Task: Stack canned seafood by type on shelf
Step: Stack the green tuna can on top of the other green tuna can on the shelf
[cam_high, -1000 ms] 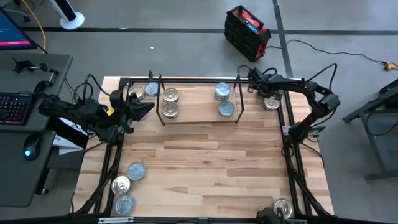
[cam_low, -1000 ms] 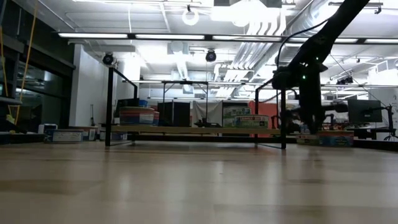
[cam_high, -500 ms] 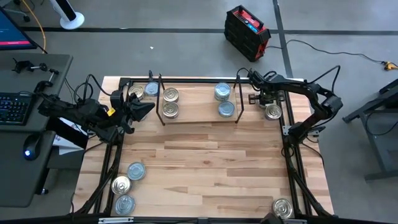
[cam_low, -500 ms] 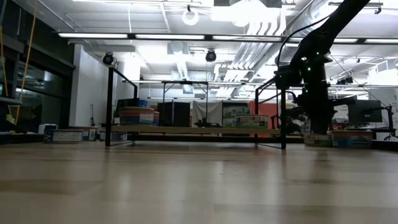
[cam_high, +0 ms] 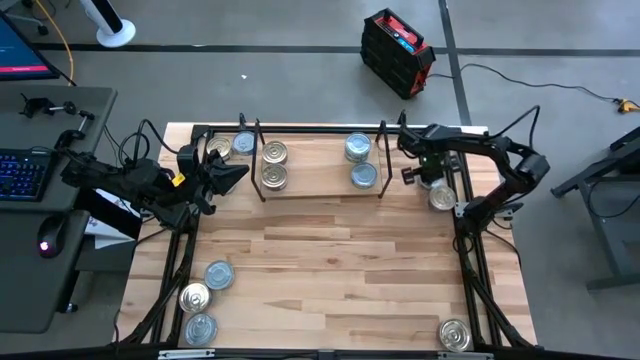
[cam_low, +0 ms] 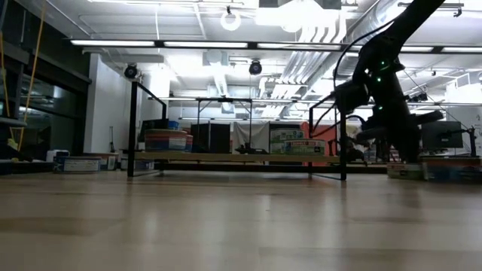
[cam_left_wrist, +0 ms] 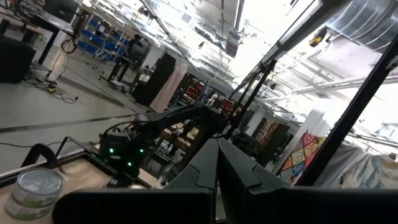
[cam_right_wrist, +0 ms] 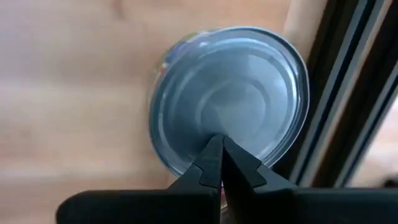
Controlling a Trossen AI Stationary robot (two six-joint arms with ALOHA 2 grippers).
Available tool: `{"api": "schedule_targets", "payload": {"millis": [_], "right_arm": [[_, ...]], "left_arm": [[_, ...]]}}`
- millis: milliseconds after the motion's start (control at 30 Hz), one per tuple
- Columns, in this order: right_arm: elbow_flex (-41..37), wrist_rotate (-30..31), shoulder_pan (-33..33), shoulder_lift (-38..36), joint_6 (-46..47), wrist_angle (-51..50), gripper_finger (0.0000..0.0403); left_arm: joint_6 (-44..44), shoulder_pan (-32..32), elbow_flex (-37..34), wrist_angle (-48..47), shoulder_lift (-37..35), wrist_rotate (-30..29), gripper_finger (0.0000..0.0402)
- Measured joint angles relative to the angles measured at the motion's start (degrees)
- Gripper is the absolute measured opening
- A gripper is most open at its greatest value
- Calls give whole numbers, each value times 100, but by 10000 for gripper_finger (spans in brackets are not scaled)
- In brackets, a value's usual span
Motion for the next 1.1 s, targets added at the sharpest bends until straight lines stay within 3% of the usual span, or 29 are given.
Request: {"api": "schedule_targets", "payload": {"millis": [400,700,1100], "right_arm": [[-720,-248,883,-338,525,-638,0],[-1068,-632,1911,-887,1317,-844,0],[-1002,-762,3547,-876,1338,-866,0]], "left_arm": [[0,0,0,0,0,157,0],[31,0,0,2,0,157,0],[26,0,0,9,0,158,0]]}}
